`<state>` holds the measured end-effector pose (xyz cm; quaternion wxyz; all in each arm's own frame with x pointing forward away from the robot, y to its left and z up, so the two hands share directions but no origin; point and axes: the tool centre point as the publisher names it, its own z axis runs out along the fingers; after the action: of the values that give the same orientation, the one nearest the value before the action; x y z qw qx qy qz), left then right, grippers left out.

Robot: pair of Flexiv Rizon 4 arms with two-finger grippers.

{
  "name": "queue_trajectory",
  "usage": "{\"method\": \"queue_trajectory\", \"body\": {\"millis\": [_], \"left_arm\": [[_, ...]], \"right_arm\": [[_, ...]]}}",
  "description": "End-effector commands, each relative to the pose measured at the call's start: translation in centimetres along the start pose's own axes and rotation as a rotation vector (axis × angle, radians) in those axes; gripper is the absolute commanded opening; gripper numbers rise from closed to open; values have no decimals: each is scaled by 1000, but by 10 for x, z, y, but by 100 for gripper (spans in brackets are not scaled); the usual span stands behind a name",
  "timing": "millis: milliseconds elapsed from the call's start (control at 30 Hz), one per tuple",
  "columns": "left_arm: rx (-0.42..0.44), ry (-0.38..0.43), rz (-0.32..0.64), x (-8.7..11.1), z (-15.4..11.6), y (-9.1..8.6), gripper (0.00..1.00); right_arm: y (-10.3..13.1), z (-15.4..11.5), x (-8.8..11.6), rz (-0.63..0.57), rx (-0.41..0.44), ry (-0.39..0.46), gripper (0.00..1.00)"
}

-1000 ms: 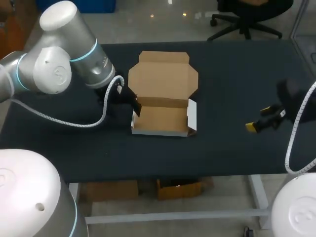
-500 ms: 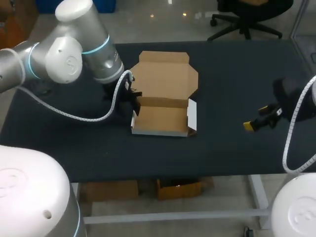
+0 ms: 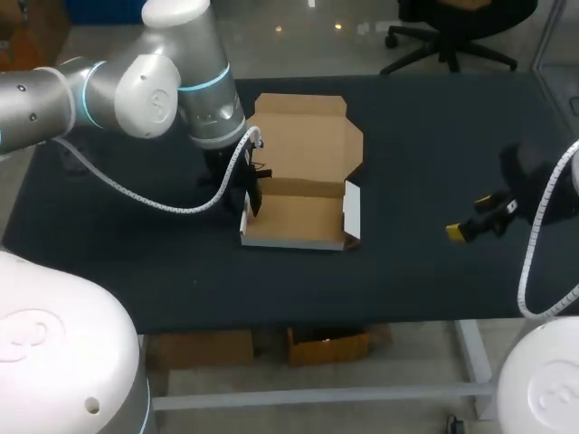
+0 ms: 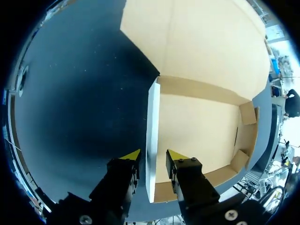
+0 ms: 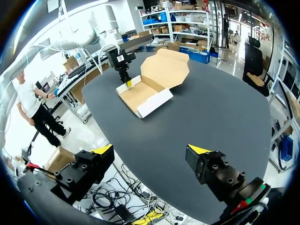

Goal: Assemble the packaging by folding the flat box into shape, placing the metal phone stand inside, and closing the box properly

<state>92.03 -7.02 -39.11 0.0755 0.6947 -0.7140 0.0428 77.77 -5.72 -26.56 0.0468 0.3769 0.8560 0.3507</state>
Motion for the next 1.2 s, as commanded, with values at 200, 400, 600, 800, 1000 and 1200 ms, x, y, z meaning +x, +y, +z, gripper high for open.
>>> {"method": "queue_trajectory", "body": {"millis": [200,400,600,800,1000,1200], "left_arm": [[18,-65,11,0,7,4,14],[28,-92,11,-2,8,4,1],[28,-101,13,-4,9,4,3],[27,-114,24,-3,9,3,16],[24,-123,28,-3,10,2,15],[13,-140,31,-3,13,0,7]], "right_arm": [[-2,-1,0,6,0,2,100],[-2,0,0,6,1,4,100],[-2,1,0,5,3,4,100],[-1,1,0,6,5,5,100],[-1,2,0,6,4,5,100],[-1,2,0,7,4,5,100]]}}
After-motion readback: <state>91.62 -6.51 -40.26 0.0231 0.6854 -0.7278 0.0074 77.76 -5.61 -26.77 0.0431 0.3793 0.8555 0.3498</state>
